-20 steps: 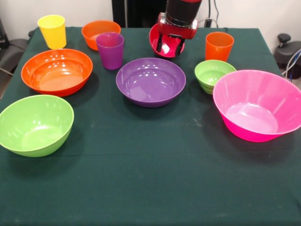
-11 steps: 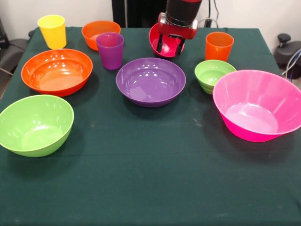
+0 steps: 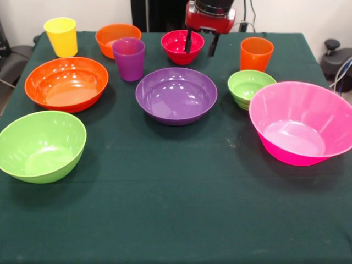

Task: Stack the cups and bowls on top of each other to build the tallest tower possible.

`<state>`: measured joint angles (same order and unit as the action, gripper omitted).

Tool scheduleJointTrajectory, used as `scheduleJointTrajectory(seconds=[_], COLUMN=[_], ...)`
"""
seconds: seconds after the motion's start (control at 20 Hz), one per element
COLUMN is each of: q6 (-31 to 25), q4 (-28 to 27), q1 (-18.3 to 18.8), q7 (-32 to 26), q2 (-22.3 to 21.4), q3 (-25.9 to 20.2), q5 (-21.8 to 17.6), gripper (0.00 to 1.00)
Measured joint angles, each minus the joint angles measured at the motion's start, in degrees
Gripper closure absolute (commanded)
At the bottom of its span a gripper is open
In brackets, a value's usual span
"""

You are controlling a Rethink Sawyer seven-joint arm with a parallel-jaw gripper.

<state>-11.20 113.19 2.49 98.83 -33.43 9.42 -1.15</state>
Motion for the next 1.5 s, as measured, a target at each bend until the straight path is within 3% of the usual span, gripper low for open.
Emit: scheduleJointTrajectory(seconds=[0.95,1.5], q6=[0.0,0.1], q4=[0.7,4.7], q1=[0.0,0.0], q7=[0.0,0.0], q2=[-0.6,-0.9], q3=[-0.2,-0.7], q5=[0.0,0.0], gripper=[0.0,0.0])
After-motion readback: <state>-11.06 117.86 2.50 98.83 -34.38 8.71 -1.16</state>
